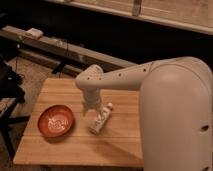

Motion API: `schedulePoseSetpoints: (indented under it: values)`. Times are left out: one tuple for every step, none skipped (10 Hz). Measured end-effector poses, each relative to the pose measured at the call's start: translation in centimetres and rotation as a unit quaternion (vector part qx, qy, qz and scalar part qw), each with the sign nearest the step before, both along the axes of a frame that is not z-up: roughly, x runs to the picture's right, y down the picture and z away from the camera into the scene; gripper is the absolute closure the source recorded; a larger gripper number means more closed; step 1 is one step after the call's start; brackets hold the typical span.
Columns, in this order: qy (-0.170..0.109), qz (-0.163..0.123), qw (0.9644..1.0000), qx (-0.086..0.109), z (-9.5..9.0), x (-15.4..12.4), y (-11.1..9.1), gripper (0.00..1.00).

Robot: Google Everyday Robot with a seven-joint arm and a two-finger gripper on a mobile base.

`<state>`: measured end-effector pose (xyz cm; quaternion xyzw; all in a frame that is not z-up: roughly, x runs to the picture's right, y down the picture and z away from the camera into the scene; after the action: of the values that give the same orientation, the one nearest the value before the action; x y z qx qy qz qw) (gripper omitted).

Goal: Place the bottle in the ceramic bowl

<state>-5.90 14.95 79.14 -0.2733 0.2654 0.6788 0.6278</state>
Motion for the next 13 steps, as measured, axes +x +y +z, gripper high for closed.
schedulePoseSetpoints:
  values:
    - [0.009,0.009,0.9999,-0.006,1.1,1.0,0.4,0.35]
    - [0.017,0.015,0.9997,-0.01,1.8,1.7,0.7,0.35]
    - [0.021,0.021,0.9995,-0.01,2.2,2.1,0.5,0.35]
    - [0.025,0.025,0.9993,-0.012,2.4,2.6,0.5,0.35]
    - [0.029,0.028,0.9991,-0.014,2.7,3.0,0.6,0.35]
    - [0.033,0.035,0.9987,-0.019,3.1,3.5,0.9,0.35]
    - [0.035,0.039,0.9983,-0.025,3.5,3.7,1.4,0.35]
    - [0.033,0.042,0.9982,-0.028,3.9,3.6,1.6,0.35]
    - [0.031,0.046,0.9979,-0.034,4.4,3.4,2.0,0.35]
    - [0.03,0.049,0.9977,-0.037,4.7,3.5,2.2,0.35]
    - [0.029,0.052,0.9974,-0.041,4.9,3.5,2.3,0.35]
    - [0.03,0.052,0.9971,-0.047,5.3,3.6,2.6,0.35]
    - [0.029,0.051,0.9968,-0.054,5.5,3.5,2.8,0.36]
